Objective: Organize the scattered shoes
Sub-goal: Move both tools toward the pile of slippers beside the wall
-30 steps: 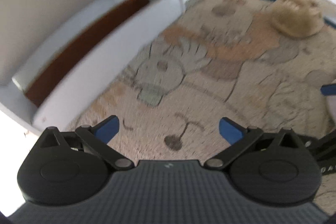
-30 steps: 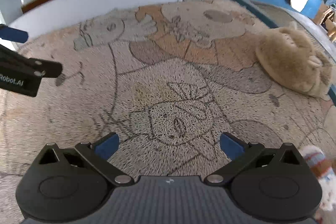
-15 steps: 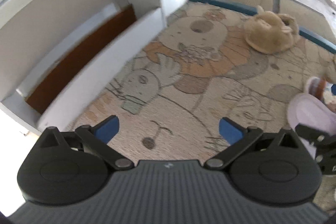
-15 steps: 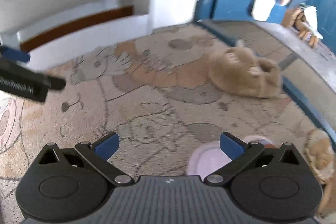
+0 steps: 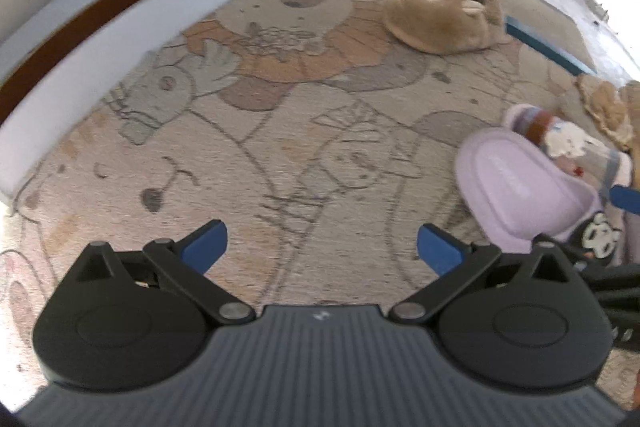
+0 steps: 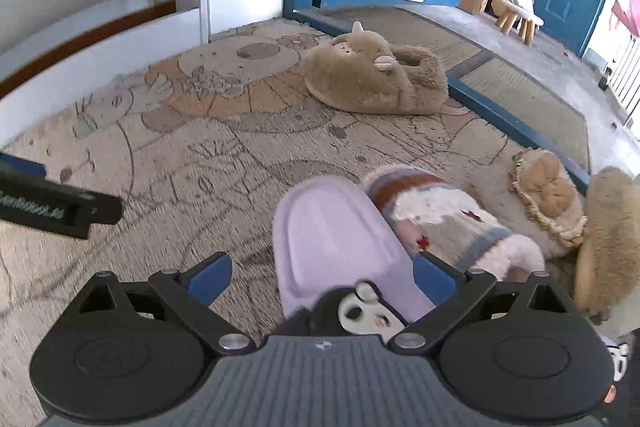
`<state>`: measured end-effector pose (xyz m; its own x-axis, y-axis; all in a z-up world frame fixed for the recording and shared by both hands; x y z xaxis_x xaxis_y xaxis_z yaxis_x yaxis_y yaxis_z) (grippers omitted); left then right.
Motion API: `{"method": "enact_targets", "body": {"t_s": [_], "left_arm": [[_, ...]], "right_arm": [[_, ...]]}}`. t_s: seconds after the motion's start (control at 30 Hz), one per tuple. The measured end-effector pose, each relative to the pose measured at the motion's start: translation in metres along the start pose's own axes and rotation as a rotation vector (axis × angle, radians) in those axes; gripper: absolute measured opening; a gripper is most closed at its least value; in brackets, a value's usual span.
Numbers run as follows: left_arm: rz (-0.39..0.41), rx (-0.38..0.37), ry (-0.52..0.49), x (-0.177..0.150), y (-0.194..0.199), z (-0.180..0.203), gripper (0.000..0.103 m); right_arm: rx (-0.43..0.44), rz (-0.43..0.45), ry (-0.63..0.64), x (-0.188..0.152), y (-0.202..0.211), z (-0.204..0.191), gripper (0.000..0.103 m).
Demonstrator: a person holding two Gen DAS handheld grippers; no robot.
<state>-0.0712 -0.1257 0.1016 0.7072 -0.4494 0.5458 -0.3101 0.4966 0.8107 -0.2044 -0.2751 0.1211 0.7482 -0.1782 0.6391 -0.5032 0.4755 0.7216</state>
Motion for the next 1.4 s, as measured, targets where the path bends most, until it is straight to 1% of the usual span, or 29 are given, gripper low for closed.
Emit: {"method": "enact_targets", "body": {"t_s": [0.13, 0.27, 0.43, 0.57, 0.67, 0.77, 0.83, 0.9, 0.97, 1.03, 1.13, 1.33, 1.4], "left_arm": [[0.007, -0.024, -0.018, 0.001, -0.001, 0.015, 0.103], [0.010, -0.035, -0.048, 0.003, -0.004, 0.027, 0.103], [-0.013, -0.070, -0.063, 0.004, -0.015, 0.045, 0.103], [-0.021, -0.099, -0.084, 0.005, -0.021, 0.054, 0.103], [-0.023, -0.148, -0.094, 0.007, -0.027, 0.061, 0.103], [-0.023, -0.182, -0.087, 0.010, -0.029, 0.066, 0.103], [-0.032, -0.203, -0.088, 0.012, -0.031, 0.070, 0.103], [-0.046, -0.233, -0.113, 0.014, -0.035, 0.079, 0.103], [-0.047, -0.243, -0.133, 0.015, -0.037, 0.084, 0.103], [-0.046, -0.256, -0.175, 0.014, -0.040, 0.094, 0.103], [-0.050, -0.266, -0.203, 0.011, -0.043, 0.103, 0.103], [-0.044, -0.280, -0.214, 0.010, -0.046, 0.110, 0.103], [-0.050, -0.284, -0.209, 0.011, -0.047, 0.109, 0.103]], "right_arm": [[-0.019, -0.005, -0.042, -0.008, 0.000, 0.012, 0.098], [-0.038, -0.027, -0.117, -0.020, -0.003, 0.033, 0.098], [-0.051, -0.031, -0.154, -0.028, -0.004, 0.046, 0.098], [-0.040, -0.040, -0.183, -0.036, -0.004, 0.053, 0.098], [-0.022, -0.046, -0.145, -0.042, -0.004, 0.050, 0.098], [0.022, -0.060, -0.087, -0.047, -0.008, 0.044, 0.094], [0.029, -0.061, -0.071, -0.051, -0.010, 0.041, 0.094], [0.033, -0.062, -0.062, -0.053, -0.011, 0.040, 0.094], [0.037, -0.062, -0.052, -0.053, -0.015, 0.040, 0.094], [0.036, -0.068, -0.040, -0.055, -0.019, 0.041, 0.094], [0.041, -0.074, -0.021, -0.056, -0.024, 0.041, 0.096], [0.034, -0.094, 0.014, -0.063, -0.024, 0.039, 0.096], [0.033, -0.090, -0.001, -0.064, -0.023, 0.039, 0.096]]}}
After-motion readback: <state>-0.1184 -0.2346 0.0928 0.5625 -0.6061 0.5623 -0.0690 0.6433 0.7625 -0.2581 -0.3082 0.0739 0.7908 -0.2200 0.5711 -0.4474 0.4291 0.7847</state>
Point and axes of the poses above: each gripper's, at about its wrist camera, not at the fingertips, and y roughly against the way its jaws point, z to its right, x to its top, the point moved 1 cm from there along -y, roughly the way its jaws point, and after that the axes turned 10 degrees about -x, right-handed, at the moved point
